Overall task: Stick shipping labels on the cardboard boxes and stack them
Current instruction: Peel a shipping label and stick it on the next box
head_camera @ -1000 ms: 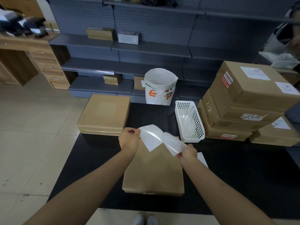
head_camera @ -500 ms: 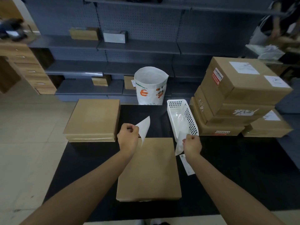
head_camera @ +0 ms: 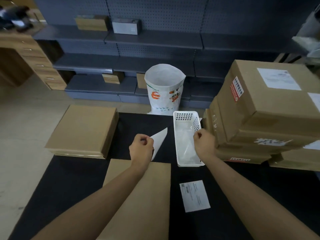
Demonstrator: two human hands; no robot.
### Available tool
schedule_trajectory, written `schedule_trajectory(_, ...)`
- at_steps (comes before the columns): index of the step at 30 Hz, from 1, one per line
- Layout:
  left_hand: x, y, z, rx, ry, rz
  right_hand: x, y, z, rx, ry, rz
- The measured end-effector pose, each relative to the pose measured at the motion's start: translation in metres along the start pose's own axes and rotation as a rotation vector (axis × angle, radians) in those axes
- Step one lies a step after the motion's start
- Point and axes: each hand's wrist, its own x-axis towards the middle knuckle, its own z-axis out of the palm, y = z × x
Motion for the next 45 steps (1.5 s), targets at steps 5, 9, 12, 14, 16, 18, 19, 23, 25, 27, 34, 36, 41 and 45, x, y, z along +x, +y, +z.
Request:
schedule_trajectory(5, 0.008, 0.001, 0.018, 0.032, 0.034, -0.039, 0.026, 0.012, 0.012, -0.384, -0.192, -0.016)
schedule_trajectory(9, 0.015, 0.004, 0.025, 0.057, 0.033, -0.040, 0.023, 0.011, 0.007, -0.415, -0.165, 0.013)
schedule_trajectory(12, 0.017, 0.006, 0.028, 0.055, 0.025, -0.015, 0.018, 0.006, 0.015, -0.063, -0.160, 0.084)
schedule_trajectory(14, 0.014, 0.007, 0.028, 0.067, 0.011, 0.007, 0.012, -0.007, 0.018, 0.271, -0.193, 0.178)
schedule_trajectory(16, 0.009, 0.007, 0.027, 0.073, 0.000, 0.030, 0.002, -0.026, 0.018, 0.491, -0.266, 0.269)
schedule_trajectory(18, 0.002, 0.008, 0.024, 0.098, -0.018, 0.073, -0.010, -0.044, 0.019, 0.545, -0.337, 0.293)
schedule_trajectory(19, -0.001, 0.008, 0.021, 0.122, -0.034, 0.107, -0.015, -0.051, 0.021, 0.535, -0.366, 0.289)
schedule_trajectory(23, -0.012, 0.004, 0.000, 0.204, -0.154, 0.298, -0.038, -0.069, 0.026, 0.567, -0.419, 0.276)
schedule_trajectory(25, -0.016, -0.002, -0.012, 0.235, -0.211, 0.390, -0.051, -0.073, 0.027, 0.622, -0.399, 0.266)
schedule_trajectory(27, -0.018, -0.010, -0.027, 0.232, -0.271, 0.429, -0.065, -0.075, 0.030, 0.674, -0.360, 0.287)
schedule_trajectory(34, -0.027, -0.042, -0.101, 0.197, -0.131, 0.362, -0.136, -0.083, 0.048, 0.941, -0.282, 0.443)
schedule_trajectory(36, -0.023, -0.058, -0.119, 0.251, -0.135, 0.256, -0.163, -0.091, 0.053, 0.986, -0.258, 0.466)
schedule_trajectory(41, -0.024, -0.085, -0.148, 0.346, -0.311, 0.262, -0.210, -0.102, 0.065, 0.973, -0.238, 0.412)
schedule_trajectory(45, -0.030, -0.096, -0.155, 0.418, -0.274, 0.301, -0.225, -0.093, 0.069, 0.543, -0.132, 0.233)
